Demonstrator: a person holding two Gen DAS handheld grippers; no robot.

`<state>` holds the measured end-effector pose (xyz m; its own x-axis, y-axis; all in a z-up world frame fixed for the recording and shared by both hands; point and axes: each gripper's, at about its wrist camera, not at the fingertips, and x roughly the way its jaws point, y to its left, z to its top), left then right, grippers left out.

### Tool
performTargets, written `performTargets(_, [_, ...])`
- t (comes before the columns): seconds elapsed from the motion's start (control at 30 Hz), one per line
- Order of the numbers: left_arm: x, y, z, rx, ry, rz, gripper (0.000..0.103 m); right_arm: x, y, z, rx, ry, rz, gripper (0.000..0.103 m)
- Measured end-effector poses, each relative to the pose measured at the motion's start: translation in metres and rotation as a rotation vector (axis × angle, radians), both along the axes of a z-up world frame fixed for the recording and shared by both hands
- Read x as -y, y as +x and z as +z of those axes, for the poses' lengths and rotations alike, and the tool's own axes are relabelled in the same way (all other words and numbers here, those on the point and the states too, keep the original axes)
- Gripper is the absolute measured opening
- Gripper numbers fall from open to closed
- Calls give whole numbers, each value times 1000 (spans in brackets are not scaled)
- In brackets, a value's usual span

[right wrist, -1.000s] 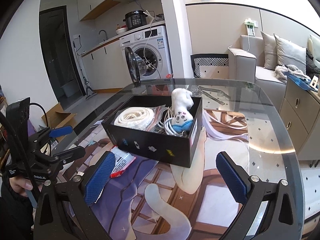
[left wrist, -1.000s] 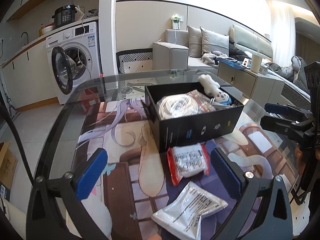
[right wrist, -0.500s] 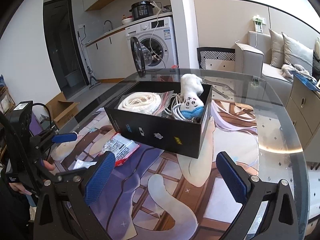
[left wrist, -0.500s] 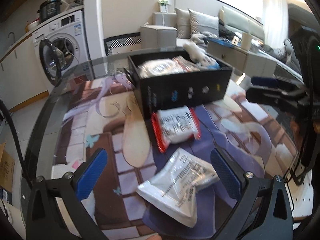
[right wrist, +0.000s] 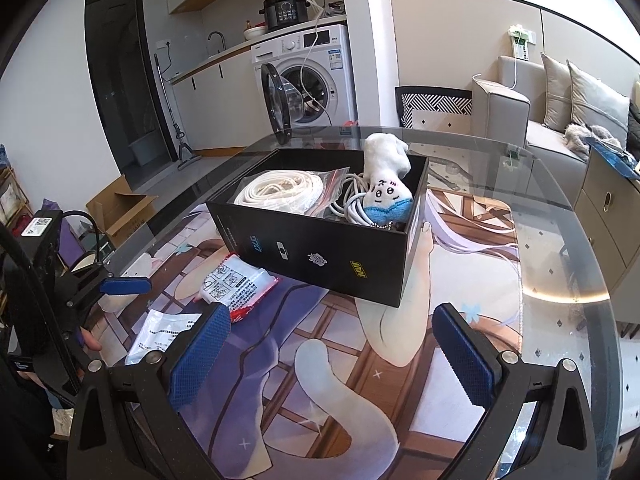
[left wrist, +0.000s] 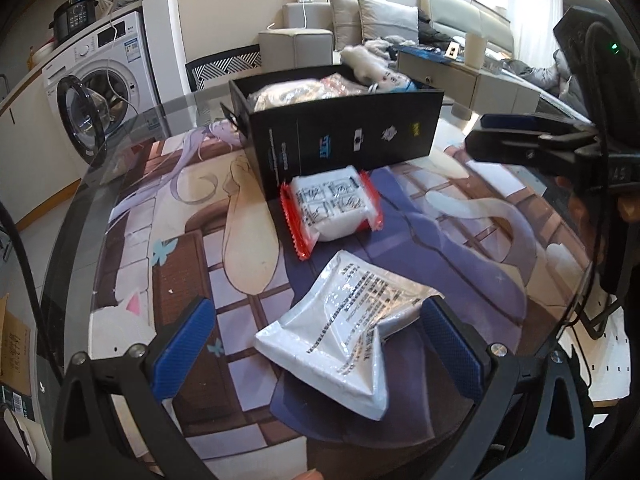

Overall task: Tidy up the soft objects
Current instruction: 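Move the left gripper down to the silver foil packet on the cloth, then close the left gripper on the silver foil packet and lift it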

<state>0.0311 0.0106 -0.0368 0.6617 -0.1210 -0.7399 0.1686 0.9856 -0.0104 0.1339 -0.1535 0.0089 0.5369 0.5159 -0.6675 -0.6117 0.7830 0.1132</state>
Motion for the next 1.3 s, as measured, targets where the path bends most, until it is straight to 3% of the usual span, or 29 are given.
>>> performTargets(0.47, [1, 10, -10, -50, -19, 11, 102, 0, 1, -3, -7, -3, -1, 102])
performTargets(0.57, [3, 8, -7, -46, -19, -20, 90, 0, 1, -3, -8, -5, 1, 102])
performTargets(0.73, [3, 4, -2, -23, -19, -46, 51, -2, 1, -4, -7, -7, 0, 102])
performTargets(1.0, [-3, 2, 2, -17, -61, -38, 44, -2, 1, -5, -10, -6, -1, 102])
performTargets(1.3, [-13, -11, 14, 19, -96, -12, 43, -8, 0, -10, -18, -7, 0, 102])
